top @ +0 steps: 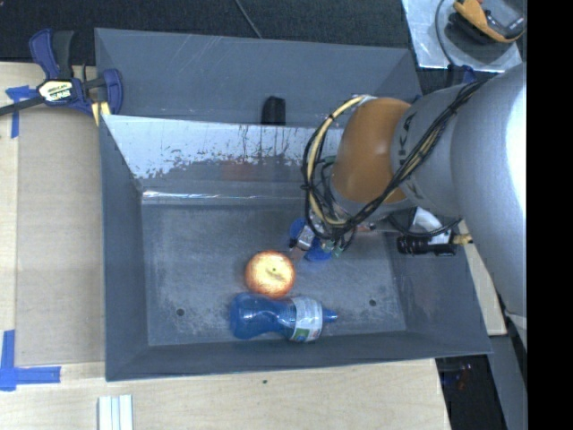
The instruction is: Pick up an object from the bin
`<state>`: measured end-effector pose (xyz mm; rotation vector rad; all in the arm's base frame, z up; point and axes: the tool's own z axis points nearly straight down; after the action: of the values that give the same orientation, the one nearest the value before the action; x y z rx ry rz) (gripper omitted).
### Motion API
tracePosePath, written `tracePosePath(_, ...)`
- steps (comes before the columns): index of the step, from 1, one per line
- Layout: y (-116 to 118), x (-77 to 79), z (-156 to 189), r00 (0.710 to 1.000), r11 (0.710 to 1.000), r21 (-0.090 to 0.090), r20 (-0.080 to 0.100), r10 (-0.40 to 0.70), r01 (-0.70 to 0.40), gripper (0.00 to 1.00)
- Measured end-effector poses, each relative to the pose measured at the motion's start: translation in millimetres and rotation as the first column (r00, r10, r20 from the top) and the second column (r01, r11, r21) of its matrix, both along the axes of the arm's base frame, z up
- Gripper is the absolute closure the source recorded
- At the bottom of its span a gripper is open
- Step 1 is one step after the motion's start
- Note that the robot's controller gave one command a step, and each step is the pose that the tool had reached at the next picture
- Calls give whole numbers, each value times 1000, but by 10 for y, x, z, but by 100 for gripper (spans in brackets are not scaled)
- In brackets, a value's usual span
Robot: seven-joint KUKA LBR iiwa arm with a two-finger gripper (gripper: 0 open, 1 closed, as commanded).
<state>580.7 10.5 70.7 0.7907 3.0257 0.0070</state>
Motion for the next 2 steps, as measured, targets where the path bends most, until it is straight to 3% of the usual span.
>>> tracePosePath(2,-7,4,47,1000,1000,-2,4,2,-2,100)
